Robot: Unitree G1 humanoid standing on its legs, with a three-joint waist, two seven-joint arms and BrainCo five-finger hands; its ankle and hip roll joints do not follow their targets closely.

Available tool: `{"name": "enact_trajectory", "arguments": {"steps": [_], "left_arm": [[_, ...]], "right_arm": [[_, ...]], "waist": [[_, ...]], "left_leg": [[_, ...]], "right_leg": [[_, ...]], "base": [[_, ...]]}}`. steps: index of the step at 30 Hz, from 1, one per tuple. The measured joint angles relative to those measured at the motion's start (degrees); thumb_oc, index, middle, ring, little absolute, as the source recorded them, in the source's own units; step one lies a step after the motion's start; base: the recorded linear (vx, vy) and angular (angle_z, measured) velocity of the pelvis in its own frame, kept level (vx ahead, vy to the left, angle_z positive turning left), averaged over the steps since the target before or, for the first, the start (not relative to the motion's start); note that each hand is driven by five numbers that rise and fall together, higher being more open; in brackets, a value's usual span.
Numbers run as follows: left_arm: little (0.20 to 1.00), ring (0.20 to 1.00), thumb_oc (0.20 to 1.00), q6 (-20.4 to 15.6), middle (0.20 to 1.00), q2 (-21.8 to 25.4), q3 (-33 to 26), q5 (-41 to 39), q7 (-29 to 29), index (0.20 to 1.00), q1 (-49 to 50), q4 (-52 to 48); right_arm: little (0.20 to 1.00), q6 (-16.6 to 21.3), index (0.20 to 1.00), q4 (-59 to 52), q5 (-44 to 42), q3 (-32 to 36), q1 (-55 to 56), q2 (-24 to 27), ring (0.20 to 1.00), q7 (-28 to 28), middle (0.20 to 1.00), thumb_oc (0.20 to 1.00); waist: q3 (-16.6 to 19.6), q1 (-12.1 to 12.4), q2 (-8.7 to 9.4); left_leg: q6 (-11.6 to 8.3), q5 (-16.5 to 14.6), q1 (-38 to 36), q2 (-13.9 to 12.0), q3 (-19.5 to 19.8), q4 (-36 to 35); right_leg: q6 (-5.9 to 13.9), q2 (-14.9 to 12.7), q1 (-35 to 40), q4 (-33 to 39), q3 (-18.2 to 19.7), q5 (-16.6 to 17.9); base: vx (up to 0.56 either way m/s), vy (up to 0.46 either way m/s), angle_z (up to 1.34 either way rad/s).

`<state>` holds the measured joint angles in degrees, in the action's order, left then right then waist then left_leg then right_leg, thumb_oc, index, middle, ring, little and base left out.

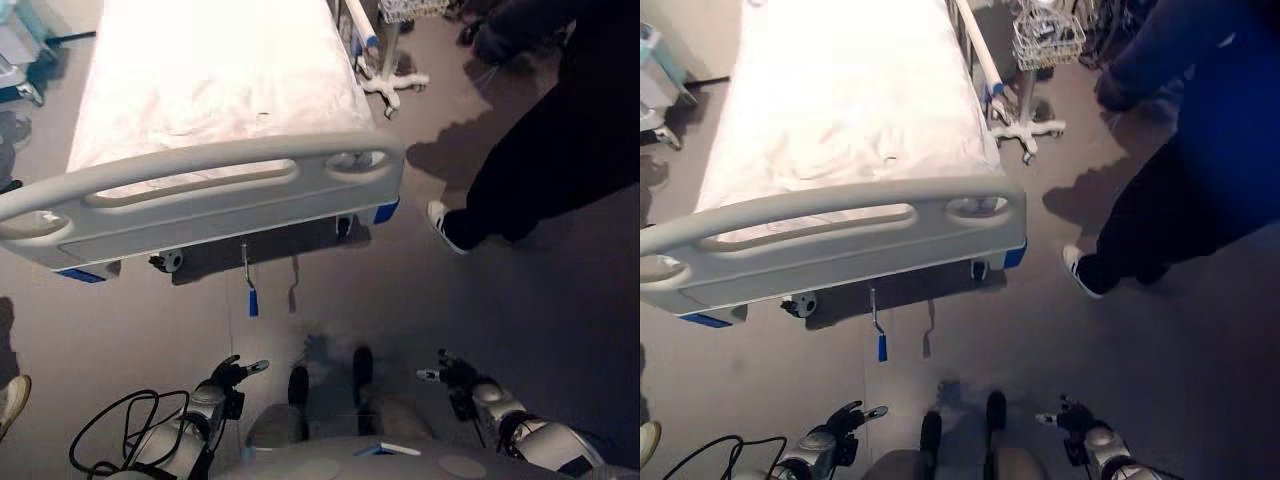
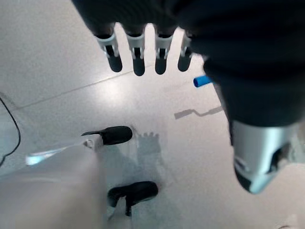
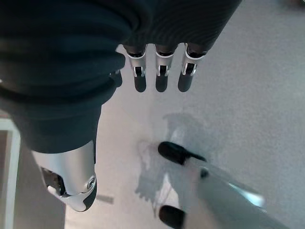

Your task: Raise the hospital bed

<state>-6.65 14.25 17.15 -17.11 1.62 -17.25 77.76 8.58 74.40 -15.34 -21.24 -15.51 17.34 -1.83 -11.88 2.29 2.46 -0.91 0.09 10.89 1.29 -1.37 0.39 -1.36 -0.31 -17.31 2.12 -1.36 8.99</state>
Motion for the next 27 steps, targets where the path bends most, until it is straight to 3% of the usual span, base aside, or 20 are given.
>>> {"name": "enact_trajectory", "arguments": {"steps": [7,13,21,24,27], "left_arm": [[1.0,1.0,1.0,-0.5,1.0,0.7,1.8,-2.3,2.2,1.0,-8.8,-2.2],[1.0,1.0,1.0,-1.6,1.0,0.8,2.6,-5.1,4.9,1.0,-15.9,-3.8],[1.0,1.0,1.0,-3.0,1.0,2.3,3.4,-10.0,8.8,1.0,-25.0,-6.5],[1.0,1.0,1.0,-4.0,1.0,4.7,4.0,-11.6,10.4,1.0,-31.0,-6.9],[1.0,1.0,1.0,-3.9,1.0,6.3,4.1,-12.2,11.3,1.0,-33.6,-6.5]], "right_arm": [[1.0,0.4,1.0,-1.9,-1.0,-2.5,-8.5,1.7,1.0,2.5,1.0,1.0],[1.0,2.3,1.0,-5.6,-2.6,-4.4,-16.3,2.4,1.0,5.5,1.0,1.0],[1.0,3.7,1.0,-10.0,-4.7,-6.7,-20.8,3.9,1.0,8.3,1.0,1.0],[1.0,5.0,1.0,-10.5,-6.5,-6.7,-23.1,4.1,1.0,9.9,1.0,1.0],[1.0,5.0,1.0,-11.6,-6.8,-8.3,-24.1,3.8,1.0,10.0,1.0,1.0]], "waist": [[-5.3,-0.1,0.58],[-9.7,-1.8,0.99],[-11.4,-3.1,1.3],[-11.6,-3.4,2.04],[-11.8,-4.8,2.25]], "left_leg": [[-0.05,0.0,10.3,0.7,-0.3,3.7],[-0.17,-0.4,19.5,0.6,-0.2,7.9],[-0.18,-0.7,27.3,0.8,0.1,11.6],[-0.17,-1.0,34.9,0.7,0.2,14.7],[-0.22,-1.1,38.0,0.6,0.5,16.7]], "right_leg": [[0.28,-0.2,-9.7,-2.3,0.6,0.8],[-0.13,-0.7,-17.8,-4.4,0.7,1.6],[-0.38,-1.0,-24.6,-6.2,0.6,2.3],[0.6,-1.0,-31.1,-7.5,0.6,2.6],[-0.2,-0.9,-33.3,-7.4,0.6,3.7]], "base": [[-0.11,0.002,-0.02],[-0.08,-0.018,0.02],[-0.04,-0.006,0.02],[0.0,-0.011,0.03],[0.0,-0.004,0.01]]}}
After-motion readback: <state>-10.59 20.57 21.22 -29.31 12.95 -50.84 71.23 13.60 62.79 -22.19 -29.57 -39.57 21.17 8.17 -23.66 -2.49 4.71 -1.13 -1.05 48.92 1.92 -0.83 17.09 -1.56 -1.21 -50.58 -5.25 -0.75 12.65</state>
